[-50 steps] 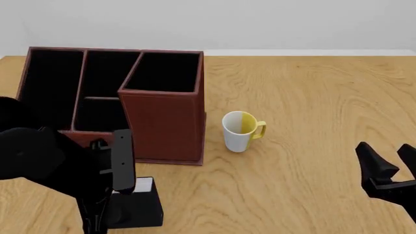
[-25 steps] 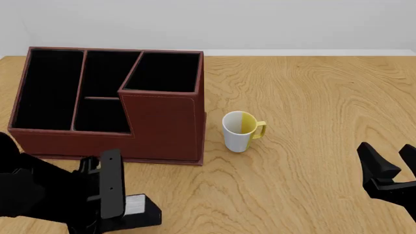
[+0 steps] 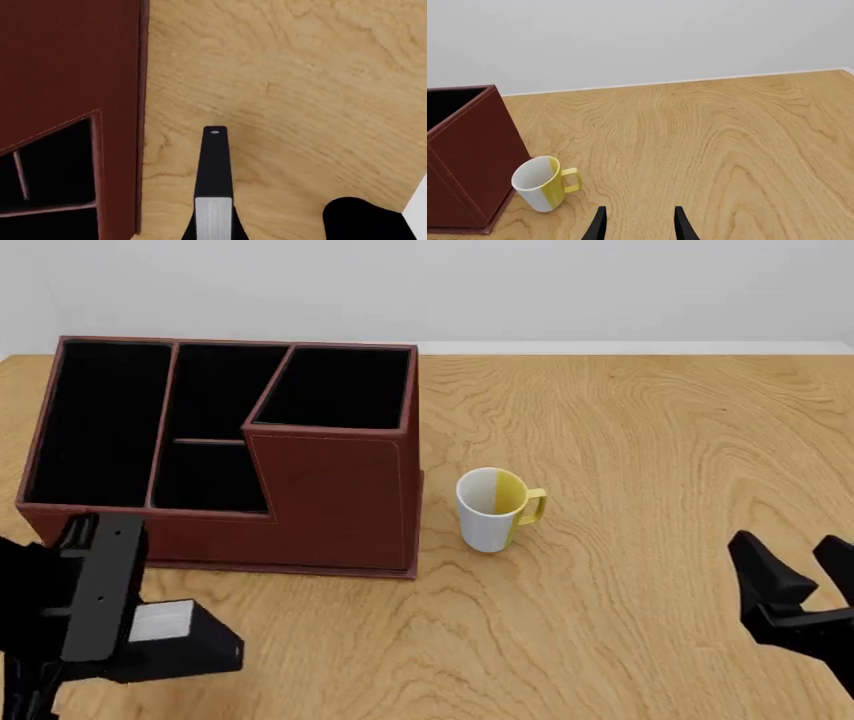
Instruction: Pick up the book and place it in the front compartment of the caddy.
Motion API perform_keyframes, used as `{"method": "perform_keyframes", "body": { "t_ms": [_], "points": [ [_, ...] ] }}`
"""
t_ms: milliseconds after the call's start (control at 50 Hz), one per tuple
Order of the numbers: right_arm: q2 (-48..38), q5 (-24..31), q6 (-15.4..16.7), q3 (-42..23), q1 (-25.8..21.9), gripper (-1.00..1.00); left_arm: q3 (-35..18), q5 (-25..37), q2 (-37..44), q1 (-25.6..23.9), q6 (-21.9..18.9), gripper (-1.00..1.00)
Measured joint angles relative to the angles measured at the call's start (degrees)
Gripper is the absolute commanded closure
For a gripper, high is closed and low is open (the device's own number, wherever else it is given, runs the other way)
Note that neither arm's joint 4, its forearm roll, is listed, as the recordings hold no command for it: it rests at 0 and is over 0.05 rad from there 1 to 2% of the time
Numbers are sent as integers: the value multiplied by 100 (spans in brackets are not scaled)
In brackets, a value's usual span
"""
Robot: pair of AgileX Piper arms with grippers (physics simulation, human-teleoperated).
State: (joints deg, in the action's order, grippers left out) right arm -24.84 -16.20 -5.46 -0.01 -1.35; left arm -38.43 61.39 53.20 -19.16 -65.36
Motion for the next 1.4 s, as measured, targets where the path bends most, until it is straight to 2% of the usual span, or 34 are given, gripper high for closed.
{"method": "perform_keyframes", "body": {
  "t_ms": [140, 300, 520, 700, 1000, 1400],
  "points": [
    [-167, -128, -43, 0, -5, -100, -209, 397, -674, 248, -845, 100],
    [-336, -252, -94, 0, 8, -100, -540, 666, -1234, -8, -1135, 100],
    [-468, -339, -150, 0, 16, -100, -1051, 727, -1675, -21, -1954, 100],
    [-515, -370, -176, 0, 25, -100, -1170, 120, -1578, 137, -2406, 100],
    [-632, -465, -202, 0, 51, -100, -1265, -1466, -791, 536, -2913, 100],
    [-698, -530, -196, 0, 83, -100, -1640, -2511, 173, 1001, -3107, 100]
  ]
}}
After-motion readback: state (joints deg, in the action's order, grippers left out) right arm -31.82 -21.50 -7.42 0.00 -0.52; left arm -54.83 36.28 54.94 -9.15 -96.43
